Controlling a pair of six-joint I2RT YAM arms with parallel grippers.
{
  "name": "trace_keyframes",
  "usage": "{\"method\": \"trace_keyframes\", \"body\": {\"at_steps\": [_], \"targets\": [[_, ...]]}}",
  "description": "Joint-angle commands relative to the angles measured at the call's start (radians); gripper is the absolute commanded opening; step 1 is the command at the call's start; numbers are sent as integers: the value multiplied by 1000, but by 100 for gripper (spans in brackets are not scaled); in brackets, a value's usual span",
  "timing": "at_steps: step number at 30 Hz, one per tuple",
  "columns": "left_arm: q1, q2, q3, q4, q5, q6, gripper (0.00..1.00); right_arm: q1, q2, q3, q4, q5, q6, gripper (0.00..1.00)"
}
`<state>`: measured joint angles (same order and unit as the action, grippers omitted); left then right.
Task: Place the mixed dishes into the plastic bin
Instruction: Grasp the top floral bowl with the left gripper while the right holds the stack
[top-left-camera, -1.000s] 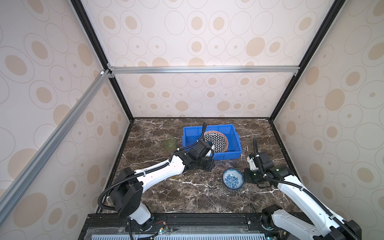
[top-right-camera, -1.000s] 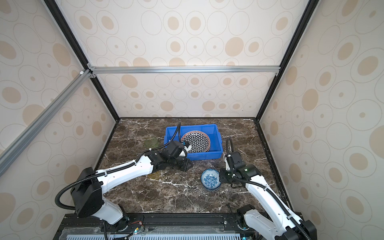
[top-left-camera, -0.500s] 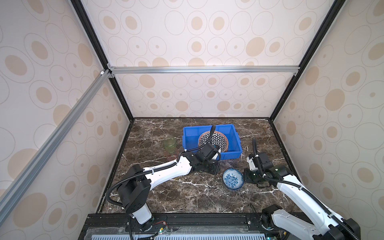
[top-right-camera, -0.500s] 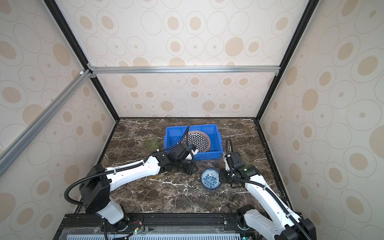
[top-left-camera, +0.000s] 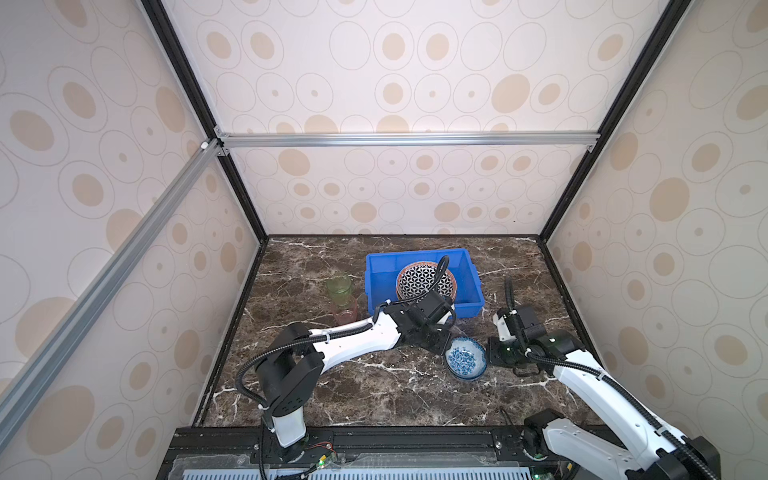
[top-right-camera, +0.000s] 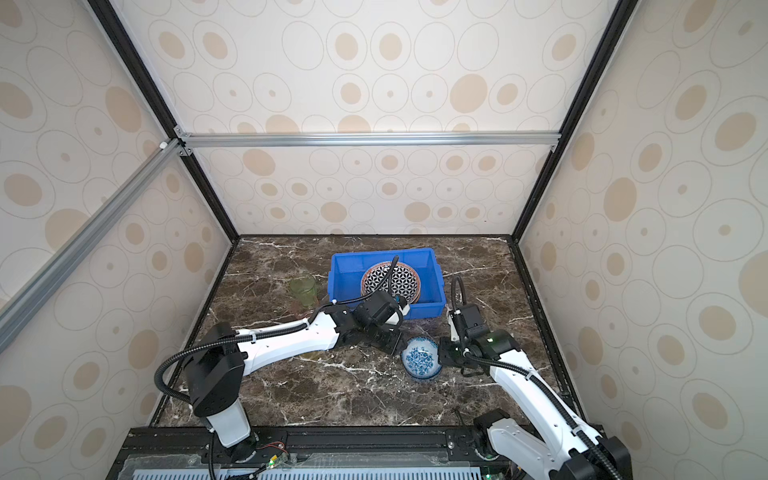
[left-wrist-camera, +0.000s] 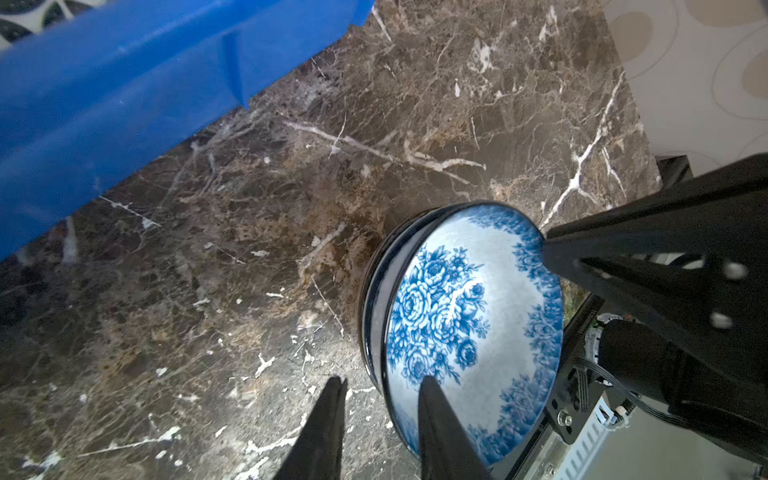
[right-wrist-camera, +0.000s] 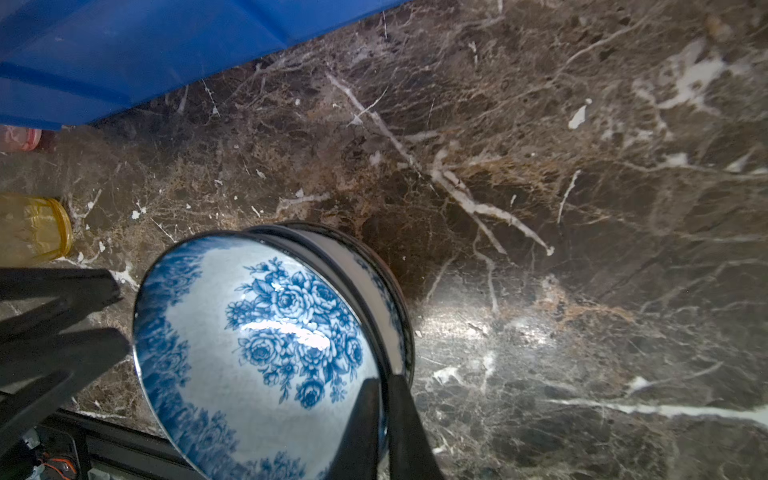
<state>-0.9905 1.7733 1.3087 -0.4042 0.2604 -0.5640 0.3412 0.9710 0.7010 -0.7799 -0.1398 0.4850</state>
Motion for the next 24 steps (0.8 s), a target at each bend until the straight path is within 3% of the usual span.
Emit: {"method": "trace_keyframes", "body": {"at_steps": [1, 10, 18, 24], "targets": [[-19, 21, 57, -42, -18, 7, 31, 9, -14, -15, -7, -17, -3, 10], [-46, 90, 131, -100, -55, 12, 29, 9, -17, -15, -3, -20, -3, 10], [-52, 114, 162, -139, -90, 18, 22, 9, -22, -21, -2, -18, -6, 10], [-53, 119, 167, -146, -114, 16, 12, 9, -23, -18, -2, -20, -5, 10]]}}
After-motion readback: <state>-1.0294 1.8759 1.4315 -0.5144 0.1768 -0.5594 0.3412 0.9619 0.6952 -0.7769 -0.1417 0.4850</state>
